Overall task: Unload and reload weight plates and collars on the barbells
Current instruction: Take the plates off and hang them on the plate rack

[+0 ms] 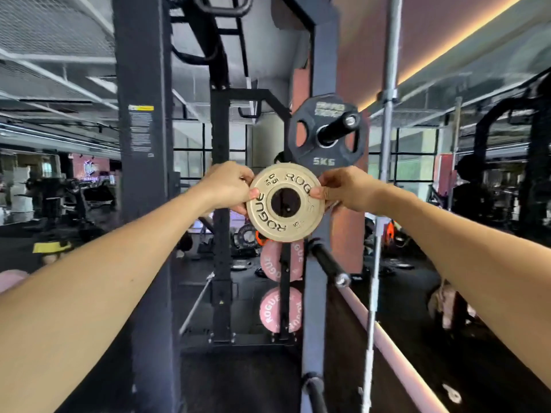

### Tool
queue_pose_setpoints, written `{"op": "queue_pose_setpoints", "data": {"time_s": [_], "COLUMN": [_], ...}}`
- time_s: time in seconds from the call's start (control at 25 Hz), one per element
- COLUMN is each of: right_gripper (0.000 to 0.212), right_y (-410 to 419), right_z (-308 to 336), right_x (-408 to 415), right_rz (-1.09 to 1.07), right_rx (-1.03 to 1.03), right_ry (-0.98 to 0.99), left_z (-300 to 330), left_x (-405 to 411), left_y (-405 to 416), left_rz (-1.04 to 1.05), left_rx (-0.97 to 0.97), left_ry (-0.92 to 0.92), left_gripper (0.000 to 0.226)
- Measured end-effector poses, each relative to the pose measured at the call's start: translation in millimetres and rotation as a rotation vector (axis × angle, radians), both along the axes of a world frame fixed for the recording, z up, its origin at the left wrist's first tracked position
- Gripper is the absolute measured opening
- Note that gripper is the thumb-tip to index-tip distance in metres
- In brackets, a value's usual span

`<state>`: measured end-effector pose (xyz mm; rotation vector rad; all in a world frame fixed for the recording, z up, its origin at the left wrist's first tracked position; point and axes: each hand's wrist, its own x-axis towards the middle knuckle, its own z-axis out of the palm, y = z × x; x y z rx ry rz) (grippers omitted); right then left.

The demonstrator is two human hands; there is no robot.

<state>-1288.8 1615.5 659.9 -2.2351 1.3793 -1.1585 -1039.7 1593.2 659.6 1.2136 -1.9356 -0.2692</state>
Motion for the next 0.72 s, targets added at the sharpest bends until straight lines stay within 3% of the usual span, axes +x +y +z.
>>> {"op": "queue_pose_setpoints", "data": {"time_s": [0.24, 0.48, 0.72], "right_gripper": [0.033, 0.016, 0.017], "right_y": [0.3, -9.3, -30.8], "right_z": [30.9, 93.8, 146.9], "right_x": [-125.5, -163.7, -172.2], "right_rz": [-0.007, -0.005, 0.01], "right_rx": [-0.016, -0.149, -0.229], "right_ry": [0.015, 0.007, -0.01], "left_z": [34.2, 102.6, 161.7], "left_x": [-122.1, -163.6, -174.3], "left_y": [-9.4, -15.3, -29.1], "left_rz": [-0.031, -0.019, 0.021], "left_rx": [-0.008, -0.134, -0.228], "left_ry": [0.009, 0.015, -0.018], "left_gripper": [0.004, 0.01, 0.009]}}
